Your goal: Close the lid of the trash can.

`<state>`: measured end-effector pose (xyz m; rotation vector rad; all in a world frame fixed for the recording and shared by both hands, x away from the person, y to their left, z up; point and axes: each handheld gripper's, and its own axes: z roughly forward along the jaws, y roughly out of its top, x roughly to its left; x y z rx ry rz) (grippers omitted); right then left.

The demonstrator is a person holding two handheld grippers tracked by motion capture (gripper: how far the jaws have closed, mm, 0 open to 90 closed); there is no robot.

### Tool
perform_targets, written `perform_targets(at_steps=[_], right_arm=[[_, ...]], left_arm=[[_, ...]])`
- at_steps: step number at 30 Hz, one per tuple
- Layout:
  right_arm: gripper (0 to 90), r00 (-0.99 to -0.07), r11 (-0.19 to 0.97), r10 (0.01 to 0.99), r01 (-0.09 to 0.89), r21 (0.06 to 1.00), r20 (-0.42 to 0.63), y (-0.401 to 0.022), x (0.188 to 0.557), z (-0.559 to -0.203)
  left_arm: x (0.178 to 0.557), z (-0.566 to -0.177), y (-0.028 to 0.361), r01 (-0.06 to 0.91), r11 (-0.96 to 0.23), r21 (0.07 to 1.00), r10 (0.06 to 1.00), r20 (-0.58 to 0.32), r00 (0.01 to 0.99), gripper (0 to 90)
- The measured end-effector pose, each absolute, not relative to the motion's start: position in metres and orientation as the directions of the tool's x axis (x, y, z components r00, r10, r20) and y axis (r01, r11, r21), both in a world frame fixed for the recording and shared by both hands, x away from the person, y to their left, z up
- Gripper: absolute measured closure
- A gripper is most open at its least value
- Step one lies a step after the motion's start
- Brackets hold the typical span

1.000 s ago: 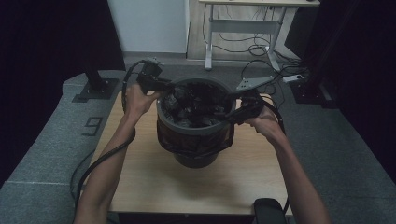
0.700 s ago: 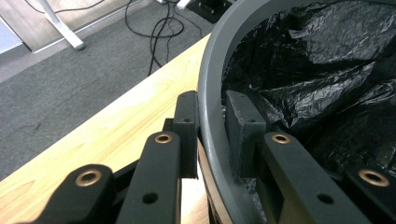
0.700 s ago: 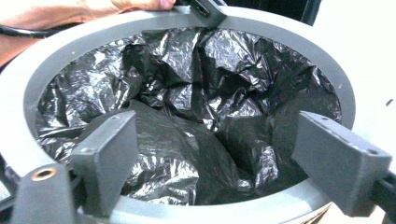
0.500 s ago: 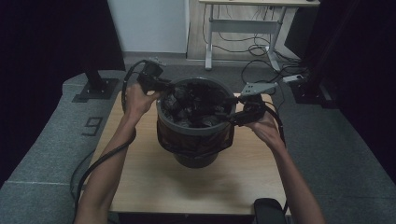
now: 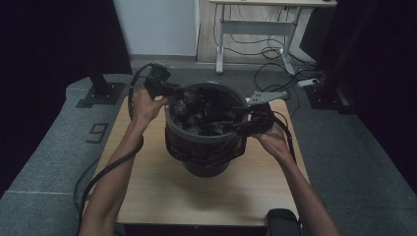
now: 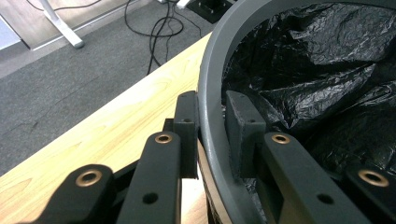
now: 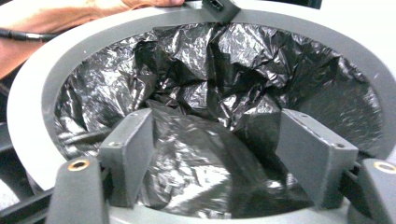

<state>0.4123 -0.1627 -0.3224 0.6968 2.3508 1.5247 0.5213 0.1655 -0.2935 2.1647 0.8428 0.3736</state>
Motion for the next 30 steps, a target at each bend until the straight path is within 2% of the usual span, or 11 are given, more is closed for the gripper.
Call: perform_targets(at_steps=[3,6,9,11,21,27,30], right_arm=[[20.2,-0.847,0.285,0.521,0.288,0.914,0.104,-0.158,0.404,-0.322],[16.3,-0.839,0.256,0.533,0.285,0.924,0.111,-0.154,0.392,-0.321],[16.3,-0.83,0.247,0.55,0.272,0.93,0.097,-0.15,0.384,-0.32],[15.5,-0.826,0.213,0.544,0.307,0.927,0.149,-0.152,0.387,-0.324],[22.8,-0.843,0.199,0.528,0.242,0.95,0.104,-0.158,0.383,-0.331],[24.2,-0.852,0.201,0.512,0.239,0.95,0.106,-0.161,0.384,-0.331],[25.6,-0.865,0.198,0.488,0.242,0.95,0.119,-0.164,0.387,-0.331]], left_arm=[[0.521,-0.294,0.167,0.454,-0.475,0.754,0.676,-0.017,0.736,75.0],[0.521,-0.294,0.166,0.452,-0.48,0.752,0.679,-0.009,0.734,75.1],[0.52,-0.293,0.166,0.456,-0.477,0.751,0.683,-0.01,0.73,75.2],[0.519,-0.293,0.165,0.455,-0.48,0.75,0.687,-0.001,0.727,75.3],[0.518,-0.293,0.165,0.457,-0.483,0.747,0.691,0.004,0.723,75.6],[0.518,-0.293,0.165,0.46,-0.476,0.75,0.691,-0.004,0.723,75.2],[0.518,-0.292,0.164,0.439,-0.507,0.742,0.686,0.039,0.727,72.4]])
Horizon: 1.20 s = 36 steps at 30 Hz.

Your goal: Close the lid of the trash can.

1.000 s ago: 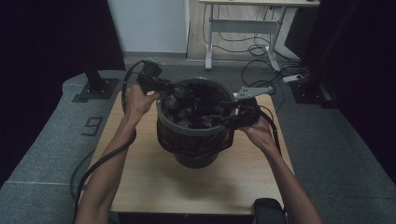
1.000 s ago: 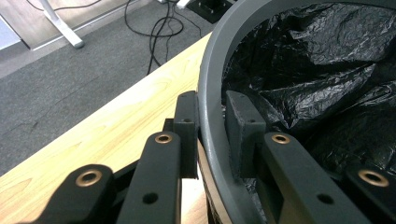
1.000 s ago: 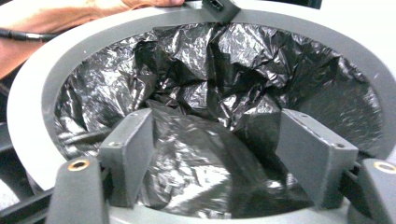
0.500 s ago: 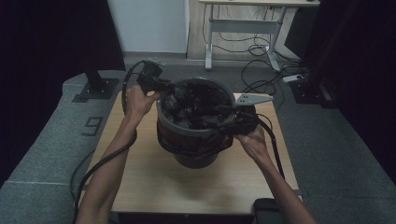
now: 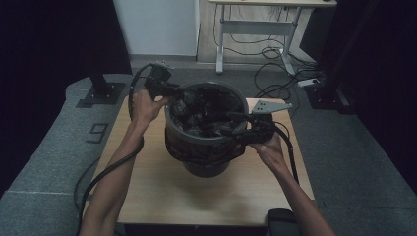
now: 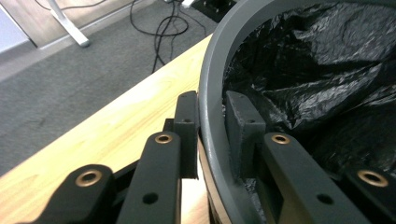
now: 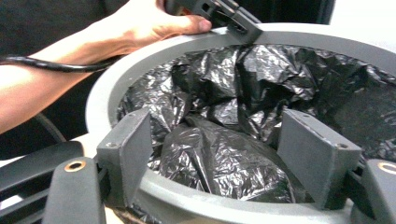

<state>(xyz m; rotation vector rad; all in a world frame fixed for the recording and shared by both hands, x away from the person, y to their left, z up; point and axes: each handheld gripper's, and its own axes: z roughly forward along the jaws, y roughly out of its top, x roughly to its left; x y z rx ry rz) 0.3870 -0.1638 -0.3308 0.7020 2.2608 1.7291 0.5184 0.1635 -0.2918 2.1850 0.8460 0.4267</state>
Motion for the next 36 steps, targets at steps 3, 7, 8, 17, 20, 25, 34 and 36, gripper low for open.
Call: perform_targets(at_steps=[3,7,8,17,20,25,34,36], right_arm=[[24.0,-0.876,0.202,0.465,0.25,0.947,0.132,-0.166,0.39,-0.33],[12.6,-0.859,0.276,0.506,0.249,0.928,0.08,-0.166,0.395,-0.32],[12.1,-0.852,0.293,0.519,0.256,0.921,0.072,-0.167,0.396,-0.318],[11.4,-0.805,0.343,0.592,0.294,0.892,0.038,-0.185,0.408,-0.3],[11.3,-0.789,0.334,0.612,0.316,0.888,0.051,-0.191,0.414,-0.297],[11.3,-0.767,0.344,0.639,0.359,0.867,0.064,-0.201,0.422,-0.296],[10.4,-0.751,0.349,0.655,0.4,0.847,0.085,-0.218,0.43,-0.297],[10.2,-0.745,0.35,0.662,0.406,0.844,0.084,-0.223,0.43,-0.298]], left_arm=[[0.522,-0.291,0.164,0.44,-0.528,0.727,0.69,0.065,0.721,58.5],[0.525,-0.292,0.167,0.442,-0.535,0.72,0.68,0.056,0.731,48.1],[0.525,-0.292,0.167,0.438,-0.536,0.722,0.674,0.054,0.736,46.1],[0.515,-0.285,0.184,0.396,-0.503,0.768,0.591,-0.028,0.806,24.2],[0.509,-0.282,0.193,0.394,-0.476,0.786,0.581,-0.056,0.812,21.2],[0.5,-0.279,0.203,0.379,-0.488,0.786,0.584,-0.029,0.811,14.8],[0.484,-0.278,0.222,0.374,-0.476,0.796,0.58,-0.036,0.814,9.5],[0.479,-0.277,0.229,0.37,-0.474,0.799,0.584,-0.029,0.811,6.9]])
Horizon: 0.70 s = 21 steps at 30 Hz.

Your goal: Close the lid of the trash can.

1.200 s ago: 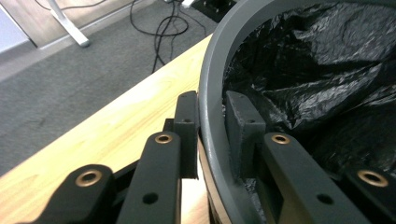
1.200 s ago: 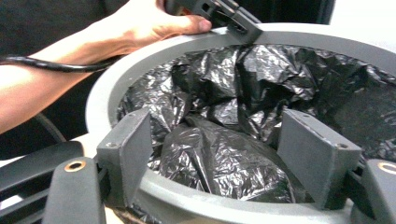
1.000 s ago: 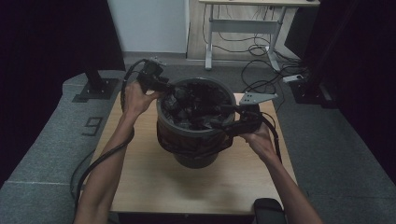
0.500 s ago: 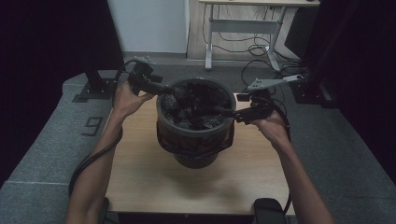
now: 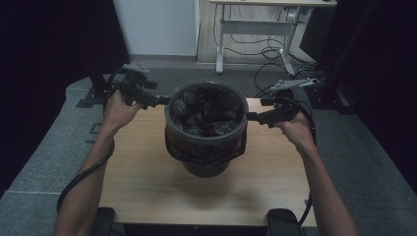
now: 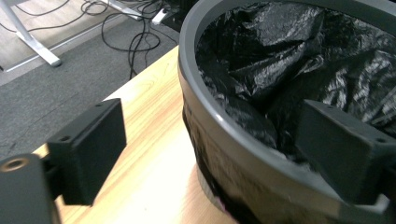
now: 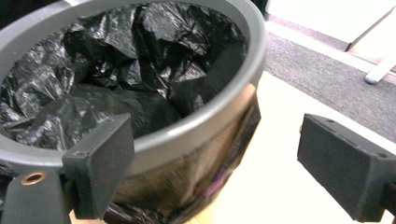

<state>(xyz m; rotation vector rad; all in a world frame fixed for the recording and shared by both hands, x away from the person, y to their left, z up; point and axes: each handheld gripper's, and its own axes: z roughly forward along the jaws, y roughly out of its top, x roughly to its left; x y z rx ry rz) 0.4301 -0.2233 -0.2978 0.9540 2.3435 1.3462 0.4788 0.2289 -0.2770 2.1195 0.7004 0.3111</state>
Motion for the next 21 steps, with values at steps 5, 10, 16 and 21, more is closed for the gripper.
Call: perform_targets(at_steps=[5,10,16,21], right_arm=[[8.0,-0.734,0.344,0.673,0.421,0.839,0.093,-0.233,0.431,-0.303],[5.4,-0.729,0.353,0.679,0.429,0.831,0.088,-0.239,0.431,-0.312],[1.8,-0.713,0.366,0.697,0.438,0.821,0.069,-0.245,0.431,-0.327],[1.8,-0.705,0.36,0.706,0.444,0.82,0.071,-0.251,0.43,-0.337]], left_arm=[[0.47,-0.279,0.244,0.376,-0.461,0.804,0.597,-0.033,0.802,4.6],[0.463,-0.29,0.256,0.383,-0.466,0.798,0.612,-0.022,0.791,3.0],[0.459,-0.306,0.269,0.393,-0.444,0.805,0.627,-0.035,0.779,0.0],[0.454,-0.321,0.276,0.404,-0.442,0.801,0.635,-0.039,0.771,0.0]])
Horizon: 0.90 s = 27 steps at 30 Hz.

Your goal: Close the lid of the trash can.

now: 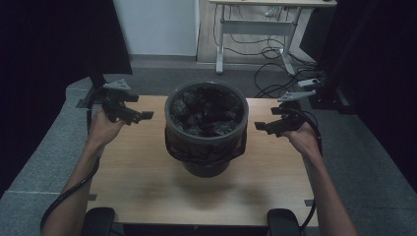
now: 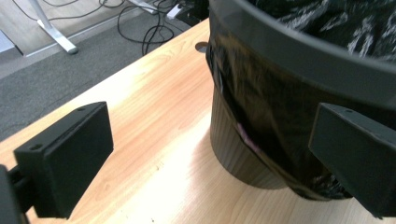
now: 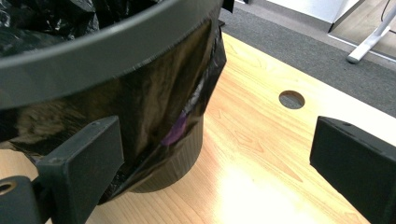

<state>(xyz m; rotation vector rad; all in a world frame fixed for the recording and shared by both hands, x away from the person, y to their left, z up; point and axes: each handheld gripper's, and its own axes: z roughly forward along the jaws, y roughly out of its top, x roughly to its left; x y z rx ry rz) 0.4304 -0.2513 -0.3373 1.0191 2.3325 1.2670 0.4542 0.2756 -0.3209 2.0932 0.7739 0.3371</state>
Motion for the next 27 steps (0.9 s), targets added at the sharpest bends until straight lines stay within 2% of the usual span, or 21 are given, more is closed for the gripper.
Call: perform_targets(at_steps=[17,27], right_arm=[[2.1,-0.683,0.308,0.72,0.473,0.825,0.124,-0.271,0.426,-0.385],[1.9,-0.666,0.308,0.738,0.476,0.824,0.109,-0.275,0.42,-0.412]], left_arm=[[0.436,-0.37,0.289,0.424,-0.434,0.795,0.669,-0.032,0.742,0.0],[0.428,-0.398,0.292,0.441,-0.427,0.789,0.689,-0.032,0.724,0.0]])
